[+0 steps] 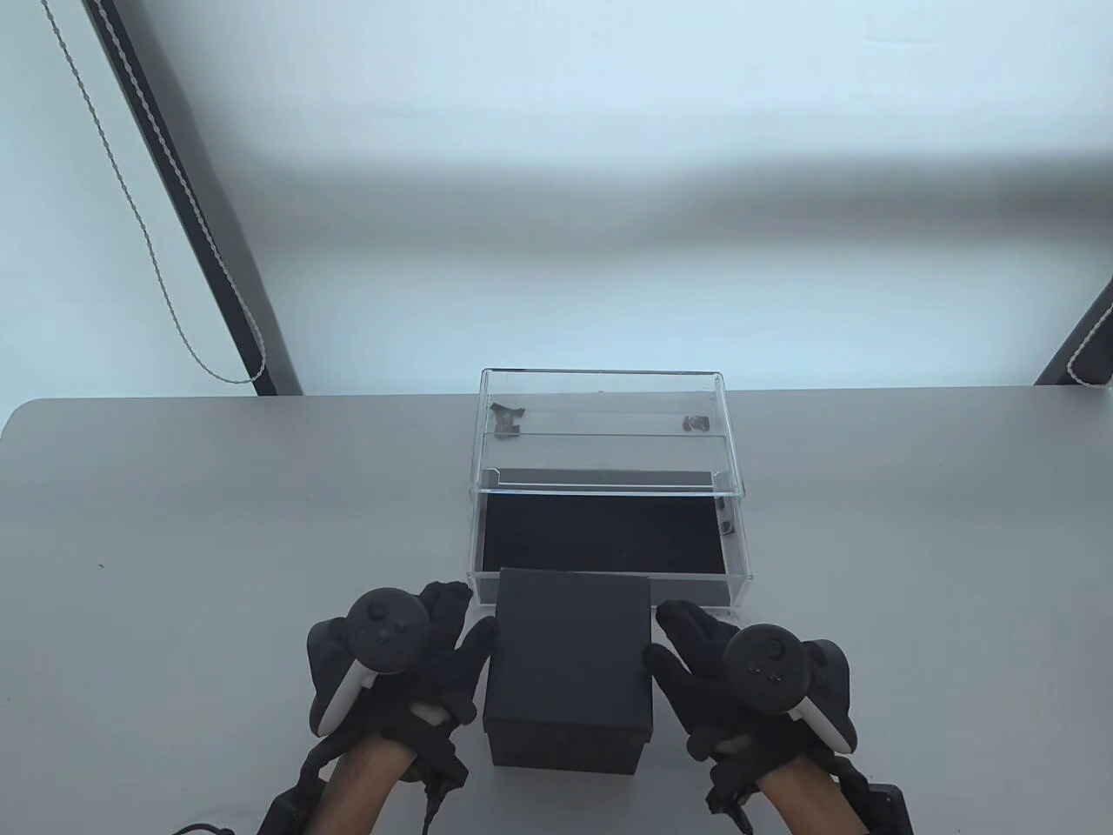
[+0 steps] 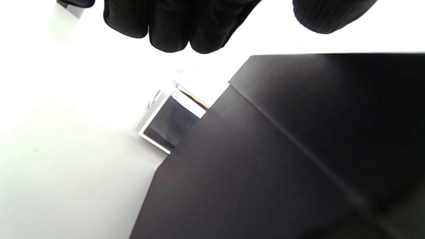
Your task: Pour number blocks into a drawer
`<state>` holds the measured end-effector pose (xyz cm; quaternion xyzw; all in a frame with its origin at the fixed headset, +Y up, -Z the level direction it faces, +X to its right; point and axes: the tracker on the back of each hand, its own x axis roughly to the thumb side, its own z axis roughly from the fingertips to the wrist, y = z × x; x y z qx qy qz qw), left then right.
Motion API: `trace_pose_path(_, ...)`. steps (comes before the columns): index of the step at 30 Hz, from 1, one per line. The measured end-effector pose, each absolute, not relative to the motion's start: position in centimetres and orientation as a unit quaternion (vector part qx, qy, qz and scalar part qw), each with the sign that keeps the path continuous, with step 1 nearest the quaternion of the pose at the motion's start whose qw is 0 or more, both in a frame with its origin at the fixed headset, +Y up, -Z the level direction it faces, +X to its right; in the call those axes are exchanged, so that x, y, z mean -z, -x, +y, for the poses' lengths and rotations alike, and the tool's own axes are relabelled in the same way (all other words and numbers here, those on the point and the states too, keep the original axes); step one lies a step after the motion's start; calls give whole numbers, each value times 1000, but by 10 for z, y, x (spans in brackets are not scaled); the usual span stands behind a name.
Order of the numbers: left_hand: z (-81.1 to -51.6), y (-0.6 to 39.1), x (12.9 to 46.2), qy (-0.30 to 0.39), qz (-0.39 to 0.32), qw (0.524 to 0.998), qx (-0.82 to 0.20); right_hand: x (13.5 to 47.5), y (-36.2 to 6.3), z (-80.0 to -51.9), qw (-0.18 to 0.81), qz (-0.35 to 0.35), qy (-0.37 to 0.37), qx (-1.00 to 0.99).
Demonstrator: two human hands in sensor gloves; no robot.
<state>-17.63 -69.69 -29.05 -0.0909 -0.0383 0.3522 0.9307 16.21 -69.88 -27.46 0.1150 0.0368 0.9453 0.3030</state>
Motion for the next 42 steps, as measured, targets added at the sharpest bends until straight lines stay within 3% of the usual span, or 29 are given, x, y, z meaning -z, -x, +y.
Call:
trace_pose_path(5,-718,172,286,136,-47,892,-428,277,-162,-711,371,73,-104,-920)
trace_pose_path(10,-733,168,285,132,-47,849,-509,279,-161,-725,440,99,-94,-888)
trace_pose_path(22,-753,158,278,132,-38,769,-624,272,-151,-752,584,59,-52,-808)
trace_pose_path(28,-759,153,277,128,-38,735,-665,272,-151,-754,604,59,-53,-793)
trace_pose_path(42,-749,147,276,110,-72,711,-690,274,-153,-747,609,39,-76,-789)
